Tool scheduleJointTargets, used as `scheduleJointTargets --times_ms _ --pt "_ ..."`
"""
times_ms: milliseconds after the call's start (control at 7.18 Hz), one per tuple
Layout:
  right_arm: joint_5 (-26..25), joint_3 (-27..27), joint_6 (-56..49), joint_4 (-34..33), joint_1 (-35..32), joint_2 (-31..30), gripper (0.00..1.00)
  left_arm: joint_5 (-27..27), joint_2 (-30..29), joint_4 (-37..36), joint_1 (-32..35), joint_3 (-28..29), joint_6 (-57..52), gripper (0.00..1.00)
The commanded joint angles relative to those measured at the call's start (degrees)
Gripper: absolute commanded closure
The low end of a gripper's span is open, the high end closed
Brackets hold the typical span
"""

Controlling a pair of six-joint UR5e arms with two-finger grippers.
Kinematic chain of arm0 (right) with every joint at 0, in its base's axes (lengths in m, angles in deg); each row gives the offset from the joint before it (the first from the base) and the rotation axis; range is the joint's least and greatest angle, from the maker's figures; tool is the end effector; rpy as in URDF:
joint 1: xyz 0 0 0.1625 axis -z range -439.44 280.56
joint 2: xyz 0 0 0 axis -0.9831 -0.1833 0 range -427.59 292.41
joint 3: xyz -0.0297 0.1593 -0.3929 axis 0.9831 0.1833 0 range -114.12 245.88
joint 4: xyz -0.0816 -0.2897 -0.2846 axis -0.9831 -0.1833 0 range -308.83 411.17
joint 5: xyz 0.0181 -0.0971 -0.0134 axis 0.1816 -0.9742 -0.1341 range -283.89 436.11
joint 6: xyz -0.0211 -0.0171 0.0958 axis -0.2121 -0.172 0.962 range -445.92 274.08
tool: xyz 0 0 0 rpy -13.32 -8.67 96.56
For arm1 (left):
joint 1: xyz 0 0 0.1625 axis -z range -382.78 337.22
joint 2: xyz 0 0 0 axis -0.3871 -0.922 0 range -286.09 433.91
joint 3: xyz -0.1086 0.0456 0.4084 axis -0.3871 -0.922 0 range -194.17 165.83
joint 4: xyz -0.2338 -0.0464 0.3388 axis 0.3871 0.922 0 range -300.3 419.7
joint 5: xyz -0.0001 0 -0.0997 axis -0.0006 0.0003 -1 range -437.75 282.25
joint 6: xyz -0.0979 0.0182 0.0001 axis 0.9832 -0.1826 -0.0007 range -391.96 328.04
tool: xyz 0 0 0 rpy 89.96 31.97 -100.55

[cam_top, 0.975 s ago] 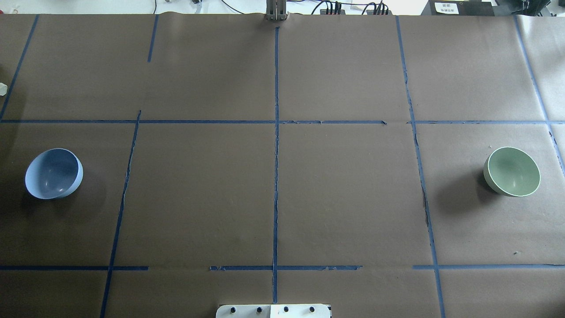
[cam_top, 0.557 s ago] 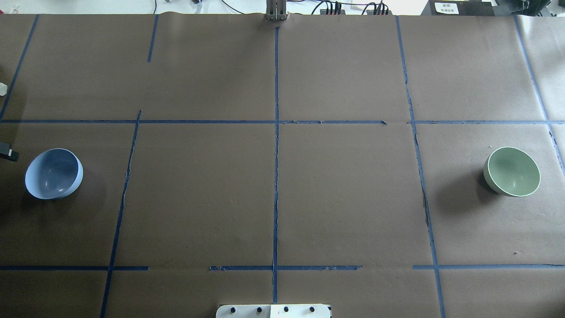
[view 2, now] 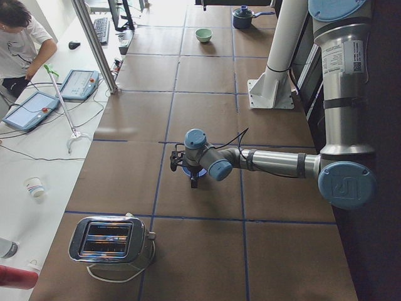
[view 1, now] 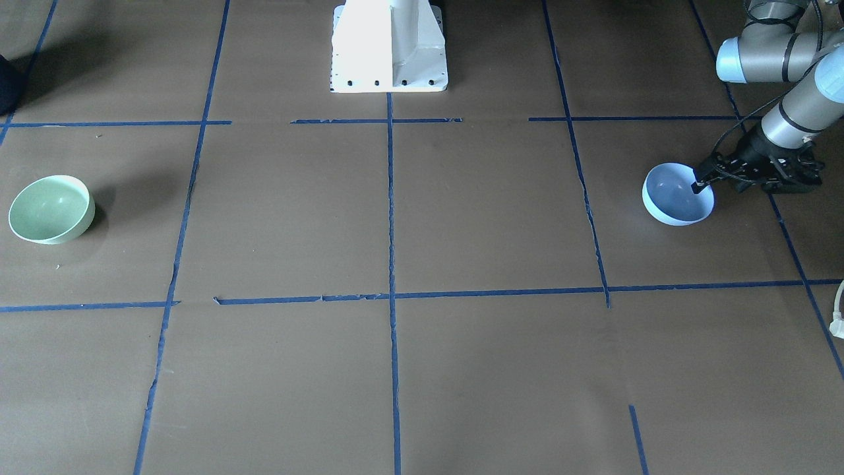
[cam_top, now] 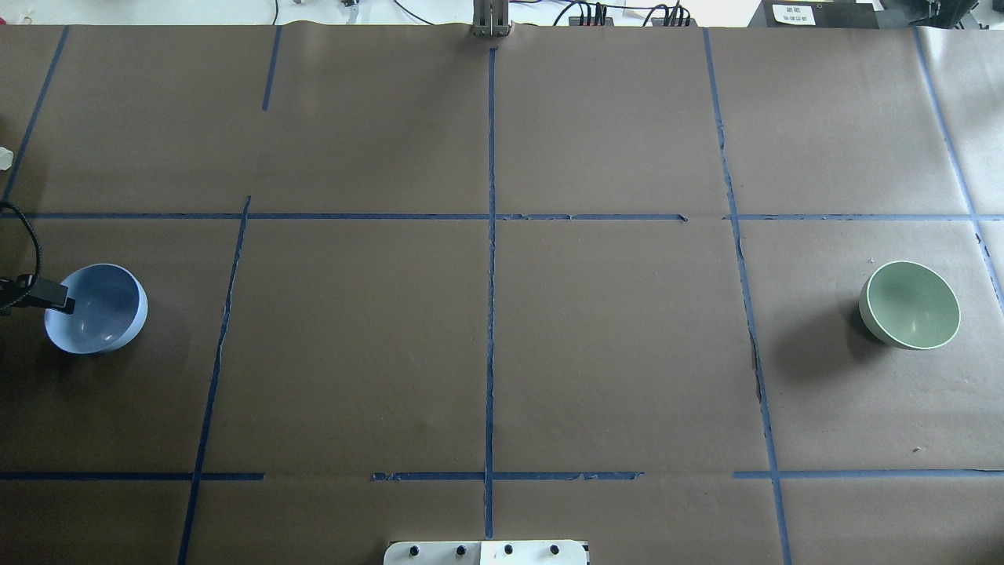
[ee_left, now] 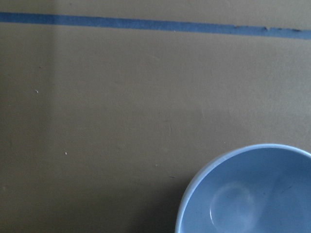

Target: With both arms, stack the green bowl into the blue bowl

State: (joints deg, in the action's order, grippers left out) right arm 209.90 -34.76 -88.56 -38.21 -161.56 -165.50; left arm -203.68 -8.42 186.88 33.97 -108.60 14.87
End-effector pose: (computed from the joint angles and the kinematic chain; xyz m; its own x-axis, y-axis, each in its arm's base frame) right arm 0.0039 -0.4416 0.6307 0.7025 -0.1842 0.6874 0.1693 0.9815 0.0900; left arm 0.1910 -0.4279 0.6171 0.6722 -0.0147 -0.7402 0.0516 0.9983 0.0270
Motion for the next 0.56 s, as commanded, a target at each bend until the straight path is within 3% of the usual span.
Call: scheduleJointTargets --times_ms 0,139,279,418 --pt "0.1 -0.1 0.0 0.0 0.0 0.0 0.00 0.3 -1.0 1.0 -0.9 1.8 1.4 0.20" --pt "0.1 0.0 0.0 0.0 0.0 0.0 0.00 0.3 -1.9 1.0 -0.9 1.8 5.8 0.82" --pt "0.1 0.0 0.0 0.0 0.0 0.0 0.00 0.3 -2.5 1.0 -0.9 1.8 6.2 0.98" --pt "0.1 0.0 0.0 0.0 0.1 0.0 0.00 0.3 -2.6 1.0 -1.0 1.8 6.2 1.00"
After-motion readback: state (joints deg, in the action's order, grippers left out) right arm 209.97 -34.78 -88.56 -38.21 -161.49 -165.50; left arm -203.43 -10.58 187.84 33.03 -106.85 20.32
